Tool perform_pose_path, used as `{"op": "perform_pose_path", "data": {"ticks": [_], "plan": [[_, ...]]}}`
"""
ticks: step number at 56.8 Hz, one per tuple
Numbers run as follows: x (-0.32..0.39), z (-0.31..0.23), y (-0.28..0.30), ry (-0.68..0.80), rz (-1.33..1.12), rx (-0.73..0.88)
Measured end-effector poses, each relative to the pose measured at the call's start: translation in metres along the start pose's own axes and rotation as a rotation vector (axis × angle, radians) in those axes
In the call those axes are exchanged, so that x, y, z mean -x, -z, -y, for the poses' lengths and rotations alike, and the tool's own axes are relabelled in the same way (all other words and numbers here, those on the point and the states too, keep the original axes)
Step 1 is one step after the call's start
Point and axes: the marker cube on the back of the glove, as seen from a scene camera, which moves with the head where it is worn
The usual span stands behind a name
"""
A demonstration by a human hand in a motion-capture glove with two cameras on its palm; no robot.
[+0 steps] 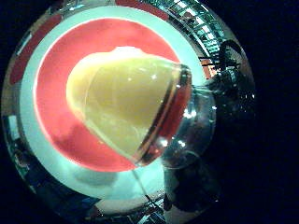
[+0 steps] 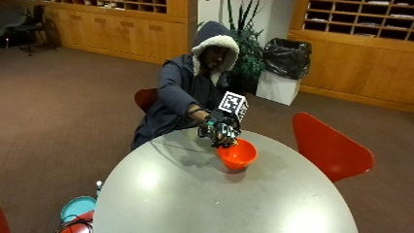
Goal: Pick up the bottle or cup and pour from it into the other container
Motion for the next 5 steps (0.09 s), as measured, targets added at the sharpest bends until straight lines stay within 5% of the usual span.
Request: {"op": "perform_pose_path", "data": {"ticks": [5], "plan": [[-0.018,0.006,-0.008,0.003,0.014,0.000]]}}
